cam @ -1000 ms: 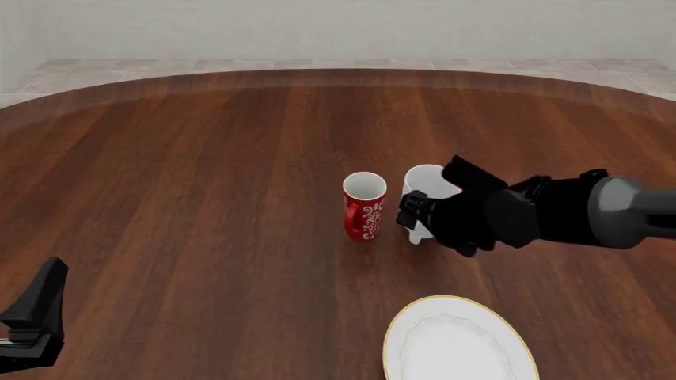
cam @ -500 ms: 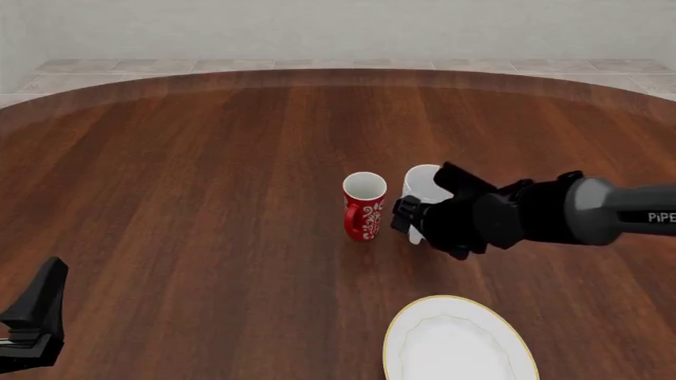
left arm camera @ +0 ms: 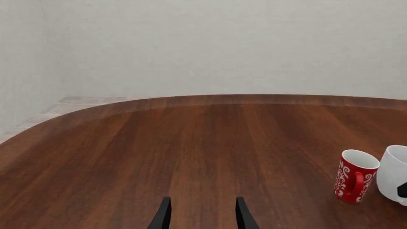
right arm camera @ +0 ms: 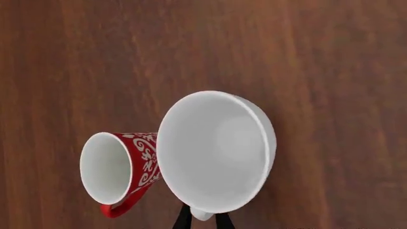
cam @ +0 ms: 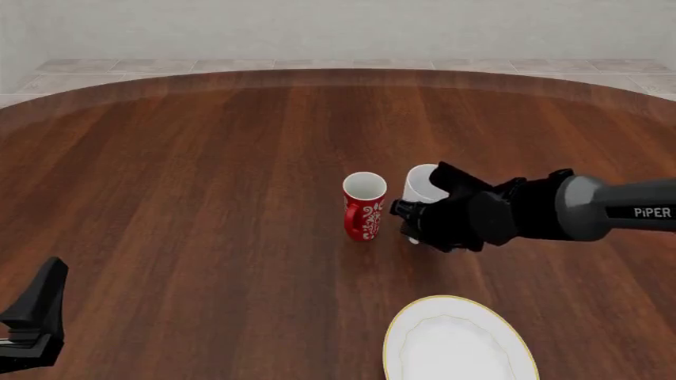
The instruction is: Put the white mug on the plate.
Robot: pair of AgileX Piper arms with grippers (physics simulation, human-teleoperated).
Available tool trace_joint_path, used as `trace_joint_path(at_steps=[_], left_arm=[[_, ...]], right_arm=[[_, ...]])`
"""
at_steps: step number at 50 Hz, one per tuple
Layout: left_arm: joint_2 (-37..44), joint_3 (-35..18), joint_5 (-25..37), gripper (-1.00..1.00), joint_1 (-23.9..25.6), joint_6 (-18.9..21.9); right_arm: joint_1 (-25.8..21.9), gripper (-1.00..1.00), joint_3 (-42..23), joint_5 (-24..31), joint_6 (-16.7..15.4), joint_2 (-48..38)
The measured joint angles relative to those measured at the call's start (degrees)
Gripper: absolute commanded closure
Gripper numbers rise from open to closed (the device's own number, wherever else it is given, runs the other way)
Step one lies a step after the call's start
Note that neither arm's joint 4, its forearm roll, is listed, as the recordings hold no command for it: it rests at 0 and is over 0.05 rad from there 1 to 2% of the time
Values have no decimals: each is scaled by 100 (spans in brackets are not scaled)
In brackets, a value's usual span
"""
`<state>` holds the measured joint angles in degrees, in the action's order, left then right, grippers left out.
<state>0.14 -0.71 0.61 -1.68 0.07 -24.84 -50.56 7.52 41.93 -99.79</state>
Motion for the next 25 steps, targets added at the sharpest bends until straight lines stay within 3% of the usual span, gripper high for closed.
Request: trace_joint_path(at_steps=[25], left_arm=[[0, 0, 0, -100, 0, 0]], right_arm=[[79, 100, -104, 284, -244, 114]])
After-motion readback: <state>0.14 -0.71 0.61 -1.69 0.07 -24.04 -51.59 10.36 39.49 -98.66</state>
